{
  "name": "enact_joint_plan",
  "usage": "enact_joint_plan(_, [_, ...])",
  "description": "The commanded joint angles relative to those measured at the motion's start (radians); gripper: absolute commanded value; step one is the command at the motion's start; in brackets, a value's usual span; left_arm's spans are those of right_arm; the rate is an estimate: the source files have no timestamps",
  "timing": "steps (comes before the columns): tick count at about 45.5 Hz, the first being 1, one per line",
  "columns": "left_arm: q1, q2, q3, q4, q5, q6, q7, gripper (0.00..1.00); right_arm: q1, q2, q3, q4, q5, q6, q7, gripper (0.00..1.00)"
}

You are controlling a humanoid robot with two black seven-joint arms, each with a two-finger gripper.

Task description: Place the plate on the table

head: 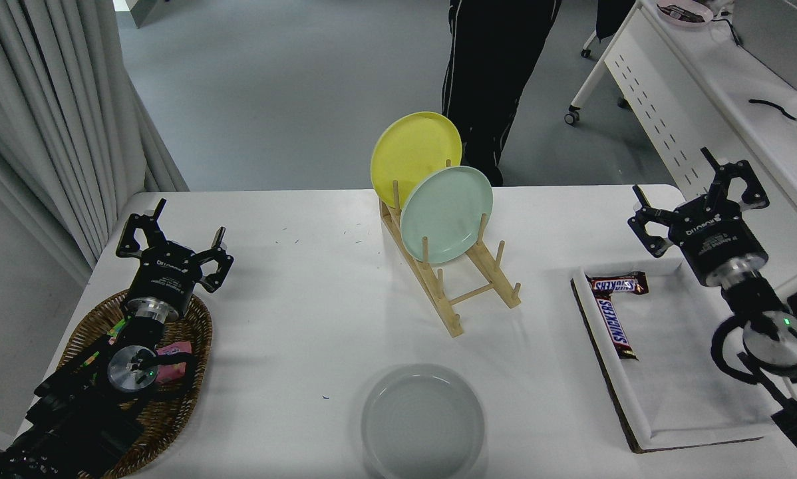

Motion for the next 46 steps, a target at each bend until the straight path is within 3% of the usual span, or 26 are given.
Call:
enact_joint_plan(1, [0.0, 0.0, 0.0, 0.0, 0.0, 0.0, 0.0, 1.0, -0.025, 0.053, 0.057, -0.162, -0.005, 0.123, 0.021, 0.99])
enact_joint_plan(13, [0.0, 0.0, 0.0, 0.0, 0.0, 0.0, 0.0, 1.0, -0.015, 0.069, 0.029, -0.211, -0.008, 0.127, 0.022, 0.99])
enact_joint_plan(22, [0.0, 0.0, 0.0, 0.0, 0.0, 0.0, 0.0, 1.0, 0.046, 0.105, -0.118, -0.277, -0.005, 0.123, 0.022, 0.99])
enact_joint_plan(46, [0.0, 0.0, 0.0, 0.0, 0.0, 0.0, 0.0, 1.0, 0.109, 0.219, -0.123, -0.369, -0.005, 0.111, 0.022, 0.99])
